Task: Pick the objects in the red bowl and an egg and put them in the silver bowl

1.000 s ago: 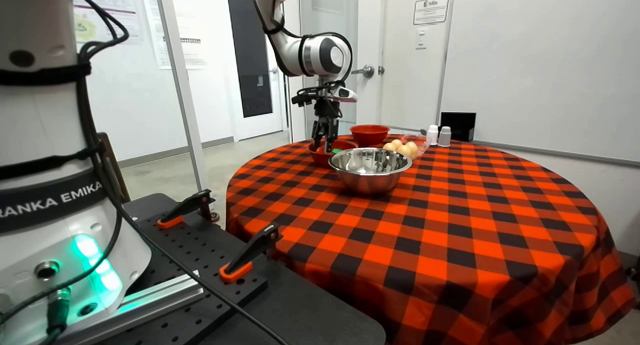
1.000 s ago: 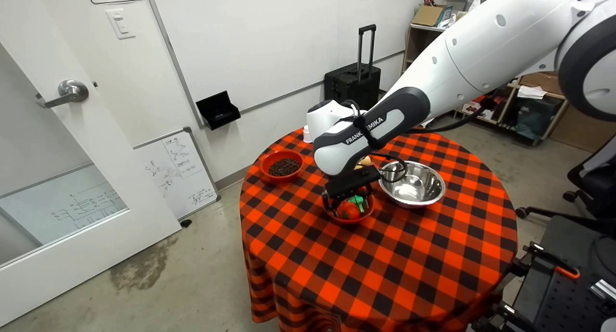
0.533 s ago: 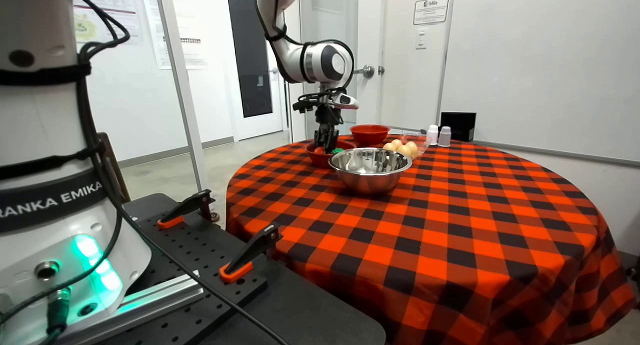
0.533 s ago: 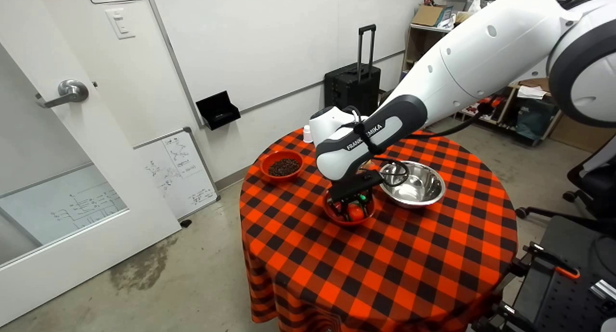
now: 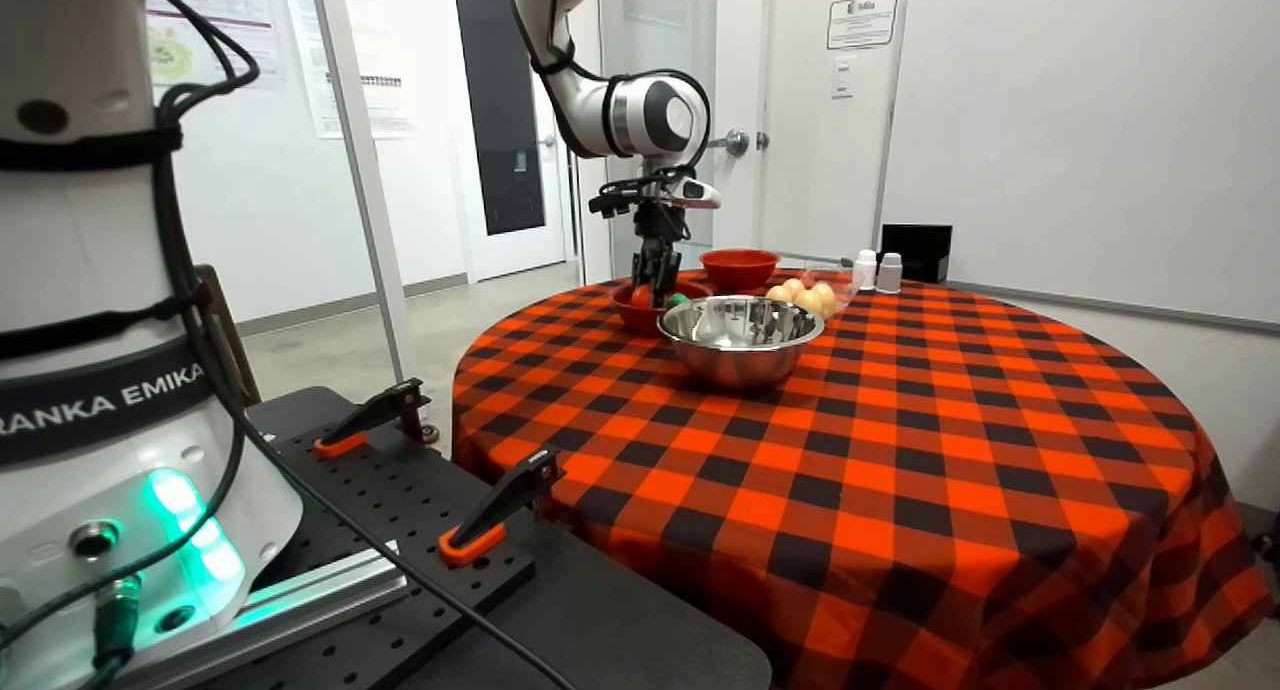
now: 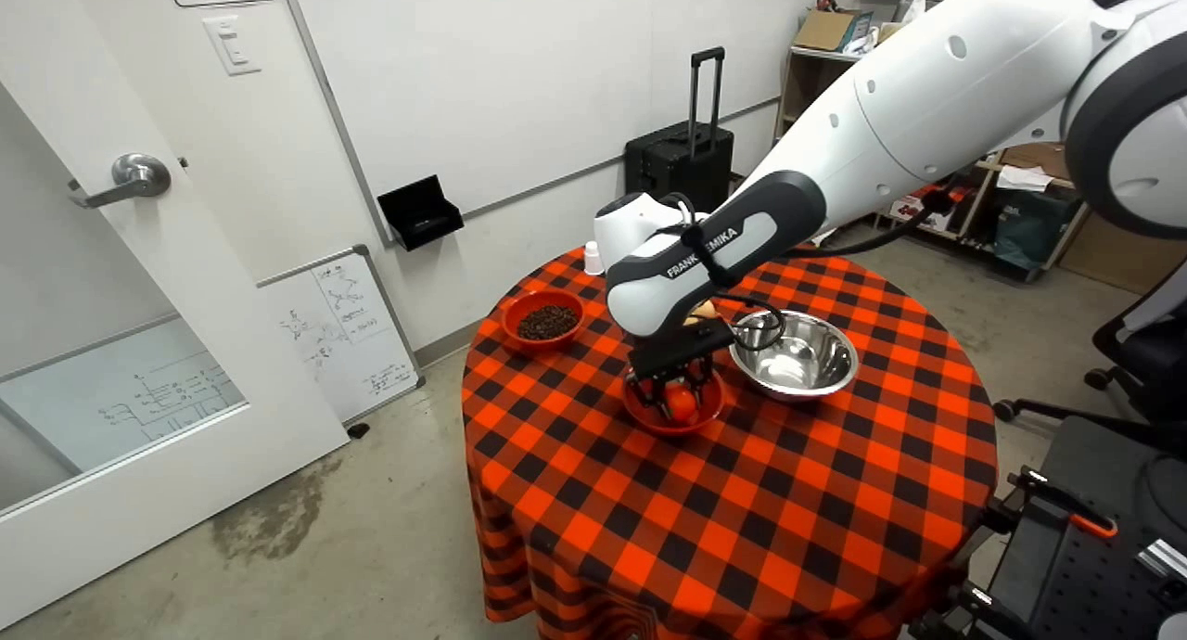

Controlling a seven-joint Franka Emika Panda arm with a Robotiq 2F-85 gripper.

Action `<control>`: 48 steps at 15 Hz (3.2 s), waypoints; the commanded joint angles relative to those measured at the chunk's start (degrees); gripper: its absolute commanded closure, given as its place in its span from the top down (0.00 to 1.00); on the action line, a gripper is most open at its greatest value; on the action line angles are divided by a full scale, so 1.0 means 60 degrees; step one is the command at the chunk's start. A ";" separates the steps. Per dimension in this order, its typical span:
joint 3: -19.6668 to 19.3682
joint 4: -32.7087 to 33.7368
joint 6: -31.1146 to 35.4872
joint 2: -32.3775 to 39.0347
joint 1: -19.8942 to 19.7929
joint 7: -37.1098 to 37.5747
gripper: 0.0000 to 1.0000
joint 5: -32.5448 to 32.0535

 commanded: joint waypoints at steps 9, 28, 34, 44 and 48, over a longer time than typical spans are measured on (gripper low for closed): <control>-0.0364 -0.1575 0.0617 -0.2235 -0.0130 -0.0613 0.23 -0.0825; -0.1533 -0.6400 0.3460 -0.5342 -0.0443 0.1585 0.23 -0.3689; -0.1565 -0.6847 0.3793 -0.5020 -0.0590 0.2816 0.23 -0.5540; -0.1426 -0.6655 0.6034 -0.3619 -0.0583 0.2230 0.23 -0.4898; -0.1522 -0.6875 0.6924 -0.3122 -0.0635 0.1759 0.55 -0.4300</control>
